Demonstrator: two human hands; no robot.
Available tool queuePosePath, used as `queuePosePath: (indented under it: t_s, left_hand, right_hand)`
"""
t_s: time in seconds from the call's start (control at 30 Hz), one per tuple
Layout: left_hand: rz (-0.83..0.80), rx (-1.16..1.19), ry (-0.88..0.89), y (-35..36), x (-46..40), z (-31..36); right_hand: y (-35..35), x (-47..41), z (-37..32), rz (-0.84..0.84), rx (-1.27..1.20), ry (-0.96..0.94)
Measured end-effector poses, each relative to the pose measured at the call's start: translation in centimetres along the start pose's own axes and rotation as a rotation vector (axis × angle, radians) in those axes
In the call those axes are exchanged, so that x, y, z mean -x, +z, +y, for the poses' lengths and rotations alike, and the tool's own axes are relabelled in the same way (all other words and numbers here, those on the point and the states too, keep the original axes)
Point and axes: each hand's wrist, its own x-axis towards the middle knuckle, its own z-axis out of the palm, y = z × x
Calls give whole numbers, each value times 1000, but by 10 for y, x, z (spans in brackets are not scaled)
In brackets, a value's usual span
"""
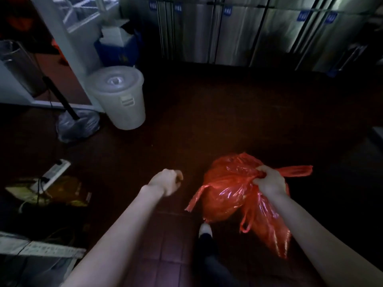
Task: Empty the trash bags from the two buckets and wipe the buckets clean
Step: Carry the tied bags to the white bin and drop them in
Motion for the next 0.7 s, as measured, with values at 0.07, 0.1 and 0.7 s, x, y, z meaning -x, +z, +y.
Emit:
queuePosePath:
  t_s: [0.07,0.1,0.7]
  left_hand:
    - [26,2,-17,-26,-48,0]
    - [21,-5,-31,-39,-70,-1]
    - [8,141,-331,-229,-402,-172]
  right_hand:
    - [7,-54,-24,-25,-3,1]
    - [11,-80,-36,-38,2,7]
    - [126,-480,-337,-225,75,-182]
